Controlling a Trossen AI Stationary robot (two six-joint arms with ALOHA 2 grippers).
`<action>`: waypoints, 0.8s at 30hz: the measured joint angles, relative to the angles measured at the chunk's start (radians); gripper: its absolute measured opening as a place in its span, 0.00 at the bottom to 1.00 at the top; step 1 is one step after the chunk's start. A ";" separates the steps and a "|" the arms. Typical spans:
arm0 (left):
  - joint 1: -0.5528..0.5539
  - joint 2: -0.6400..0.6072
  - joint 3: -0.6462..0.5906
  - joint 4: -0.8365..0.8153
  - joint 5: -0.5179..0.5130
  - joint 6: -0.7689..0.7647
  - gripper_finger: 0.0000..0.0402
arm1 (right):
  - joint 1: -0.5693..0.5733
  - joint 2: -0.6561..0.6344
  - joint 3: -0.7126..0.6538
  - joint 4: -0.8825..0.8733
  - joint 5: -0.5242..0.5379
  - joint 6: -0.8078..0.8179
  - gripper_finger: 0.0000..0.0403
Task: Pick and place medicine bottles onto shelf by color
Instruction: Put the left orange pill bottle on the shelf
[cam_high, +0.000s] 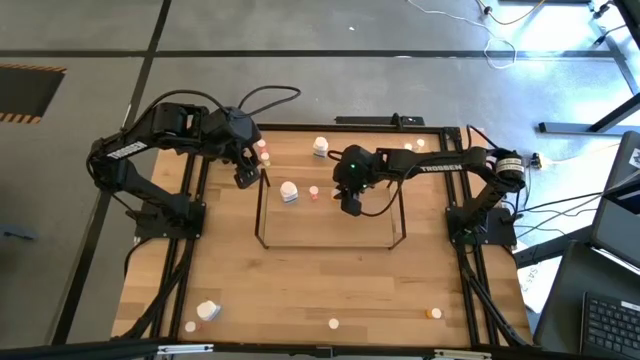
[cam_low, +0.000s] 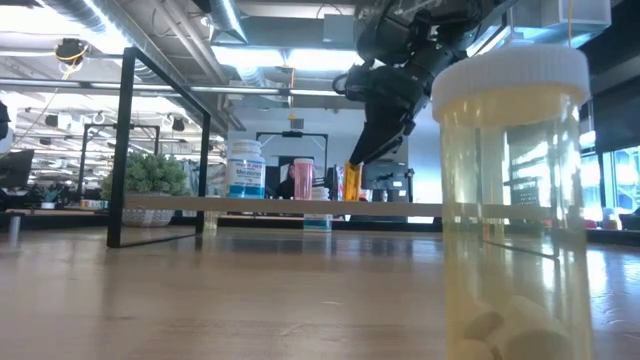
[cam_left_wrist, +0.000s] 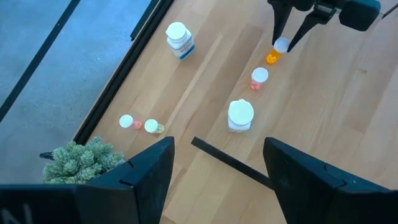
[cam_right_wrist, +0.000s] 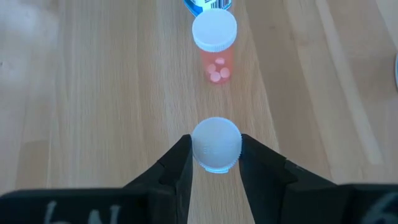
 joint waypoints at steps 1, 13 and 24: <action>0.000 0.000 0.000 0.000 0.000 0.000 0.60 | 0.000 0.000 0.000 0.000 0.000 -0.001 0.29; 0.000 0.000 0.000 0.000 0.000 0.000 0.60 | -0.002 0.002 -0.002 0.000 0.003 0.005 0.34; 0.000 0.000 0.000 0.000 0.000 0.000 0.60 | -0.002 0.004 0.007 -0.020 -0.013 0.007 0.34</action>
